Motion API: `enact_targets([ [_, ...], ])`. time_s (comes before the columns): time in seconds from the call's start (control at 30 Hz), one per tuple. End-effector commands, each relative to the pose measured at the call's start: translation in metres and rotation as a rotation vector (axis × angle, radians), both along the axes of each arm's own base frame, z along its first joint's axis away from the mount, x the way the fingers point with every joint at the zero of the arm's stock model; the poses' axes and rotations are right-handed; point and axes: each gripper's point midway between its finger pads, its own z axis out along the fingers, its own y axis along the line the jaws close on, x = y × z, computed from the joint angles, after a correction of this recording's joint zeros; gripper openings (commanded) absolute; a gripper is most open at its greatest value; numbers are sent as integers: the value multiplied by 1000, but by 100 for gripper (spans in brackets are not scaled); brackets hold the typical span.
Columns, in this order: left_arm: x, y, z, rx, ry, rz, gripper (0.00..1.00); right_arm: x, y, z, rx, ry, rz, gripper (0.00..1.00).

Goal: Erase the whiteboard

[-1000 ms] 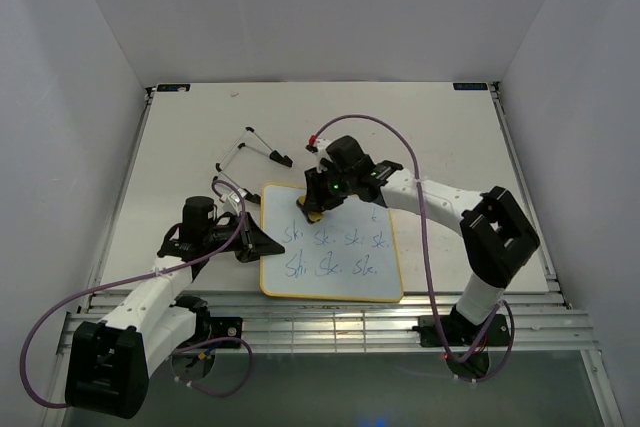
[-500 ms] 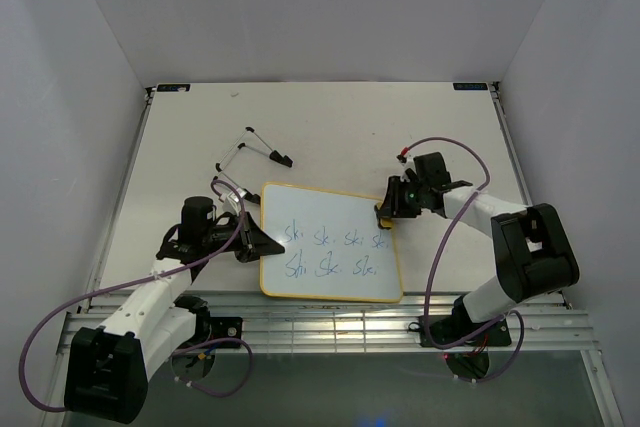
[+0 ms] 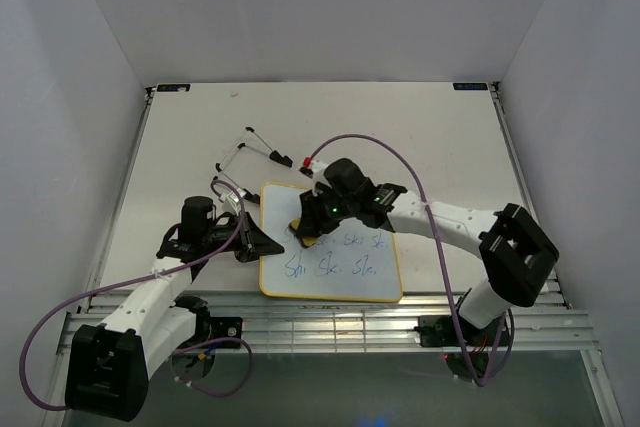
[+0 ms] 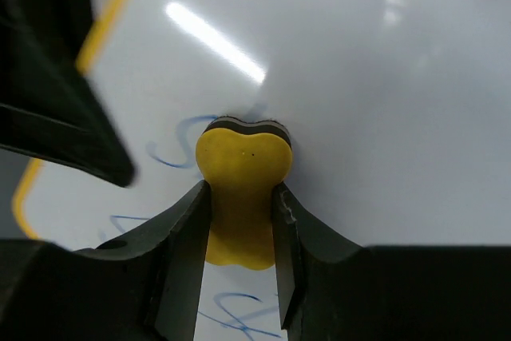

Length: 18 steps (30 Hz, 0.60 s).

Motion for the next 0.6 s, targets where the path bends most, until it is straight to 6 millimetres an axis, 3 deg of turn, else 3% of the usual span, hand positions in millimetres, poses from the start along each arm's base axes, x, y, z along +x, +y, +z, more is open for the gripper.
enact_targets([
  [0.0, 19, 1, 10, 44, -172, 4, 0, -49, 43, 7, -16, 61, 127, 31],
  [0.1, 20, 1, 12, 43, -176, 12, 0, -51, 41, -6, -78, 59, 119, 31],
  [0.2, 20, 1, 13, 46, -181, 22, 0, -39, 14, -25, -146, 46, 46, 31],
  [0.27, 21, 2, 13, 49, -181, 34, 0, -40, -21, -48, -199, 74, -4, 31],
  [0.3, 22, 3, 14, 49, -185, 38, 0, -30, -42, -56, -221, 87, -63, 31],
  [0.37, 23, 3, 15, 52, -188, 47, 0, -34, -87, -80, -278, 123, -132, 31],
  [0.43, 23, 4, 16, 53, -194, 54, 0, -23, -122, -83, -280, 128, -233, 31],
  [0.47, 24, 4, 16, 56, -190, 63, 0, -30, -141, -96, -314, 150, -257, 31],
  [0.5, 25, 5, 16, 56, -193, 68, 0, -24, -157, -95, -318, 137, -305, 31],
  [0.57, 25, 4, 16, 54, -190, 71, 0, -22, -176, -101, -375, 121, -362, 31],
])
